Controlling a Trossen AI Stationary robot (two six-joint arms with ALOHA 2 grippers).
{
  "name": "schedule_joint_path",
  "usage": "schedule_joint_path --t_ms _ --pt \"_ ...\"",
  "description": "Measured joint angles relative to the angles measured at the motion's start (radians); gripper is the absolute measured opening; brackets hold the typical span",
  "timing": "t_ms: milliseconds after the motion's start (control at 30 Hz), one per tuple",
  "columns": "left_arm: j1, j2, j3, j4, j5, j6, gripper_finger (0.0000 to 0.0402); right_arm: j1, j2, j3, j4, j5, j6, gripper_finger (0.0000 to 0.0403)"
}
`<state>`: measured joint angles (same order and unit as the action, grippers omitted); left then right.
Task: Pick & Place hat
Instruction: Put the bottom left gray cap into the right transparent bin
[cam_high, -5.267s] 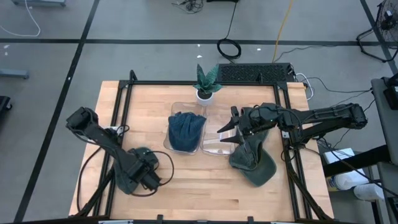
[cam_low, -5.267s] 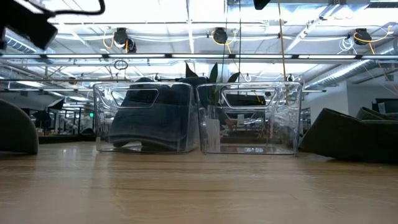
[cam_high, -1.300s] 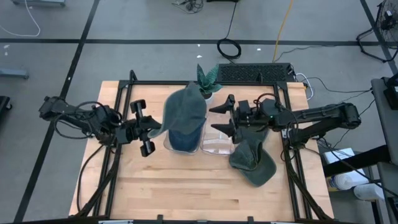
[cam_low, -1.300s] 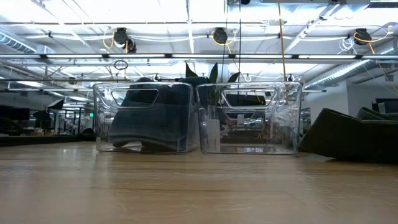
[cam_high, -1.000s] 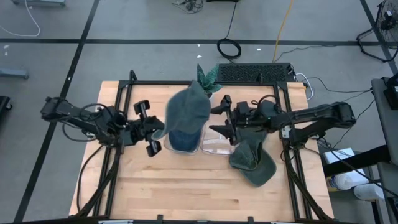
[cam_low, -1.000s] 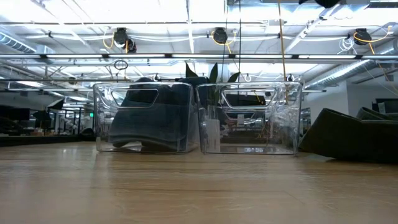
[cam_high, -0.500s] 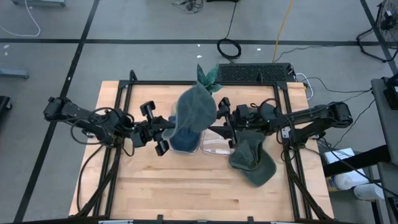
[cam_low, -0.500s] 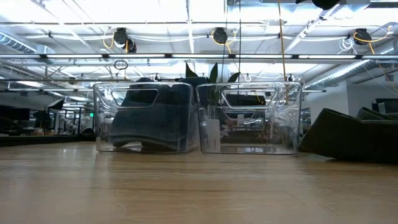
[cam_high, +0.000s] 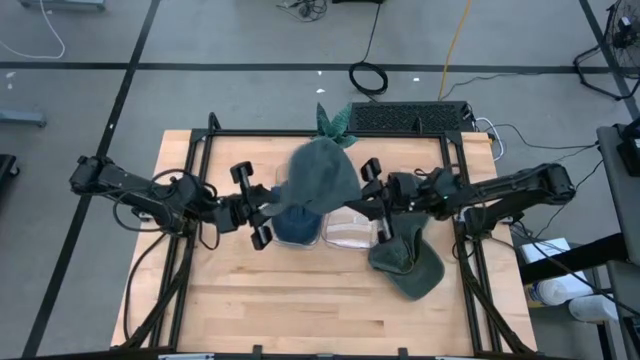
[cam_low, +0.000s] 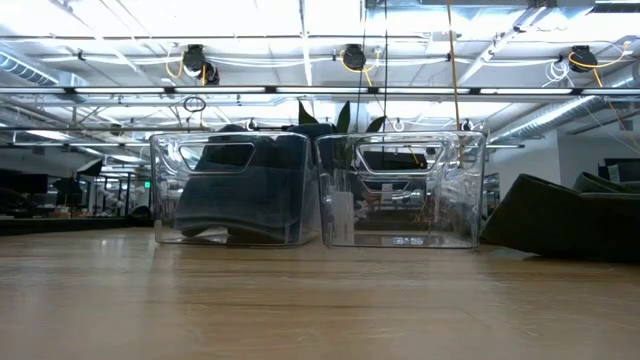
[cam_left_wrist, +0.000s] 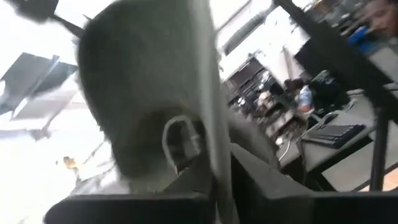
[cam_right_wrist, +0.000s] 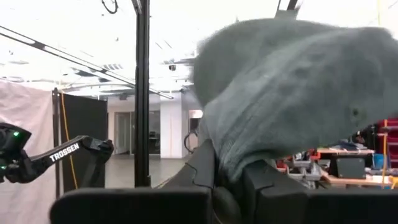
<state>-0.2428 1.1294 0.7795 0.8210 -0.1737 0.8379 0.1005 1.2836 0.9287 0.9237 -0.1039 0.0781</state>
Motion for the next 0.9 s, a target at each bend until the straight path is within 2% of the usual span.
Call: schedule_joint_path --t_ms 167,367,533,633,900 --pt "-0.005 -0.001 0.000 -0.042 -0.168 -0.116 0.0105 0.000 -0.090 0.000 -0.132 0.002 -0.008 0.0012" --pt "-0.050 -0.020 0.000 -0.246 -0.296 -0.208 0.0163 -0.015 -0.224 0.010 -0.390 0.030 0.004 0.0012" --pt "-0.095 -0.058 0.000 -0.446 -0.307 -0.361 0.0195 -0.028 -0.306 0.071 -0.670 0.038 -0.051 0.0012" --pt "-0.125 -0.082 0.000 -0.511 -0.307 -0.428 0.0207 -0.027 -0.327 0.145 -0.831 0.090 -0.138 0.0011" --pt "-0.180 -0.112 0.000 -0.602 -0.307 -0.525 0.0204 -0.027 -0.295 0.390 -1.251 0.106 -0.362 0.0011"
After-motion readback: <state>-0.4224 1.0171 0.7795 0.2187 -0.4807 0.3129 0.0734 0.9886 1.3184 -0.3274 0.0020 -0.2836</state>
